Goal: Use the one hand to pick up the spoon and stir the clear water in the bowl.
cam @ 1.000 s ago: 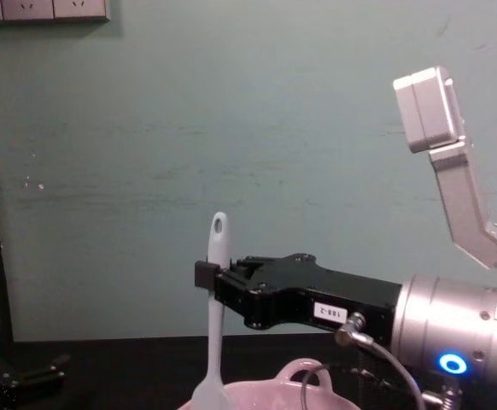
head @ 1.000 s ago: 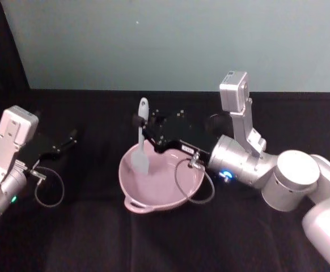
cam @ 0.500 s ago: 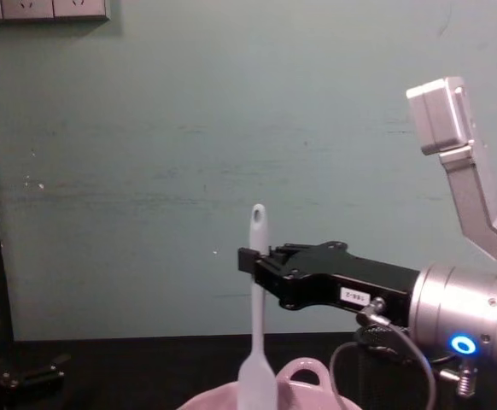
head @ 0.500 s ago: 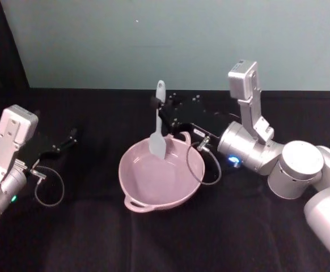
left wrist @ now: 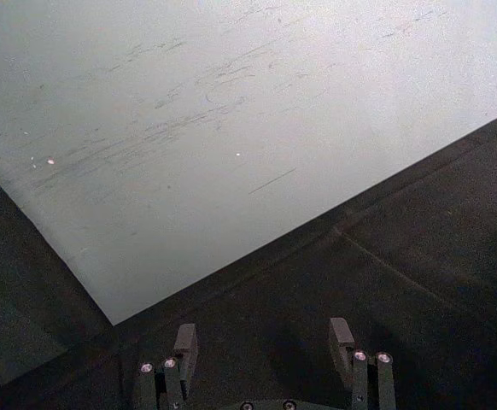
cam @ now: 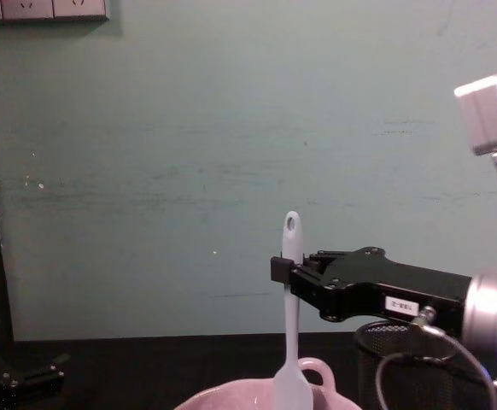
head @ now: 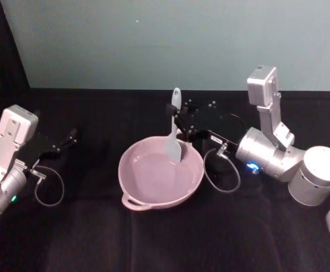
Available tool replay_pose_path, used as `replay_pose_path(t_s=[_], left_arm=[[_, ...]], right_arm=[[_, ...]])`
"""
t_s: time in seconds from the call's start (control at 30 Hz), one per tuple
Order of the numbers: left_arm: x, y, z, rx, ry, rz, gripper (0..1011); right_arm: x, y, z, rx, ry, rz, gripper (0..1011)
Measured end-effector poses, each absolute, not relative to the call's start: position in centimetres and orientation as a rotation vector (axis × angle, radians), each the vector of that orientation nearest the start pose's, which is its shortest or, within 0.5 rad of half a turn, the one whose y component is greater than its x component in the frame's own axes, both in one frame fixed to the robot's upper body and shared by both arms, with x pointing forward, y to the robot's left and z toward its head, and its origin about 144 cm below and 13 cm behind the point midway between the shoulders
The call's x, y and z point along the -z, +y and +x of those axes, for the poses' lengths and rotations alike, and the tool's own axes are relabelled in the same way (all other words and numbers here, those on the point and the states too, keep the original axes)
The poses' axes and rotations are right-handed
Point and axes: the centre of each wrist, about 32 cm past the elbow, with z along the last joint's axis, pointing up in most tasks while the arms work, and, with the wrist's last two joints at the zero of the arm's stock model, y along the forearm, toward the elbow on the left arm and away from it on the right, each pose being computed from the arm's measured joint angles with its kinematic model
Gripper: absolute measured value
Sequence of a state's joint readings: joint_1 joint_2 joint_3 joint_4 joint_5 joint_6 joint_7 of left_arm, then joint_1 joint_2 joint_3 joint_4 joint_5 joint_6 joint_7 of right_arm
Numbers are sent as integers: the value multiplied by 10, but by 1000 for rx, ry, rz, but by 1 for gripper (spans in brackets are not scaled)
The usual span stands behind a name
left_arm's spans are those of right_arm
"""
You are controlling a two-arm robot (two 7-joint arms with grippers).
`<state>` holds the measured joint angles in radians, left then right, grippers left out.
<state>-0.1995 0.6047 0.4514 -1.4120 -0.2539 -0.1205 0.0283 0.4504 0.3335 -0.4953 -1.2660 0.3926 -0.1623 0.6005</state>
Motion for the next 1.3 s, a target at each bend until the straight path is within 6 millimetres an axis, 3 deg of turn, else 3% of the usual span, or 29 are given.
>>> replay_pose_path(t_s=[0.3,0.6,1.03,1.3], left_arm=[[-1140,310,489,-1248,-285,304,1011],[-1140,310,489,-1248,-285,304,1011],[-1140,310,489,-1248,-285,304,1012],[-1140,310,489,-1248,-285,304,1011]], right_arm=[[-1187,-223,538,551,-154,22,118],[-1187,-211,527,490,-123,26,118],[-1180,-182,543,478,-102,39,118],[-1172,-175,560,539,-122,41,118]])
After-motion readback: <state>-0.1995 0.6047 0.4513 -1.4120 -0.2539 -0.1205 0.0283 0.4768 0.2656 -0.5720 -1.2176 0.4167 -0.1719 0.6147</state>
